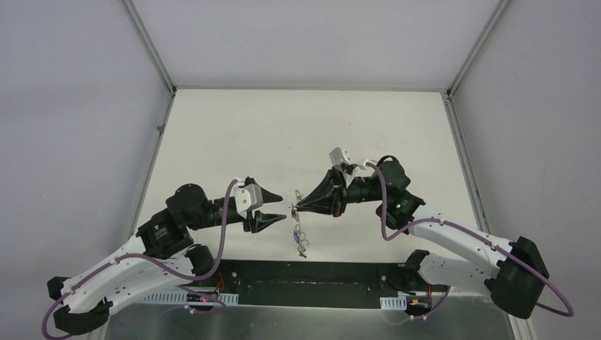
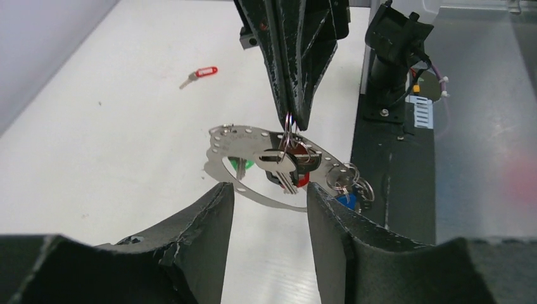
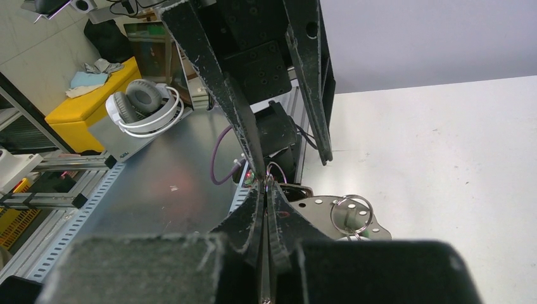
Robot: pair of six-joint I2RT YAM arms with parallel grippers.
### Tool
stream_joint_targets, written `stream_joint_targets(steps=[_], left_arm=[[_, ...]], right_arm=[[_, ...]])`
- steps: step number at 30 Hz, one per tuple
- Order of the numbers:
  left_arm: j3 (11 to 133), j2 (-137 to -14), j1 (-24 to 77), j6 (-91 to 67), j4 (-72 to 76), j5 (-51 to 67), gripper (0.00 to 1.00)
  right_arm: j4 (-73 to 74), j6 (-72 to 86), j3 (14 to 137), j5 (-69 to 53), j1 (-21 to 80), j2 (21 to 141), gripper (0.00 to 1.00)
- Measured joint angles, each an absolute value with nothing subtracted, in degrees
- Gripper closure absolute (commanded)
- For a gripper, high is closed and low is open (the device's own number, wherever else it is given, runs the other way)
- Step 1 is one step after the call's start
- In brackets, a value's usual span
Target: Put the keys on the keyring
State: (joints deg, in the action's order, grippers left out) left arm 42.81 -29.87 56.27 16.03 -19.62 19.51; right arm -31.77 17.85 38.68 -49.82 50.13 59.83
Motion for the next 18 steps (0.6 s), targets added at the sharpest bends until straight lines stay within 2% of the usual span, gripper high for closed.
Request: stream_joint_targets(steps=[6, 13, 18], left_arm=[[41.28, -29.61, 56.27, 22.15, -14.81, 21.93, 0.61], [41.28, -30.48, 56.27, 25.06, -12.38, 24.99, 0.82], [41.28, -31.18, 56.27, 25.82, -12.38, 26.35, 0.91]], right_arm=[[-31.29, 17.85, 38.68, -49.78, 50.15, 59.83, 1.00], [-31.18, 17.85, 38.68, -49.74, 50.13, 59.83, 1.00], [-31.11, 17.82, 38.68, -49.54, 50.13, 59.83, 1.00]])
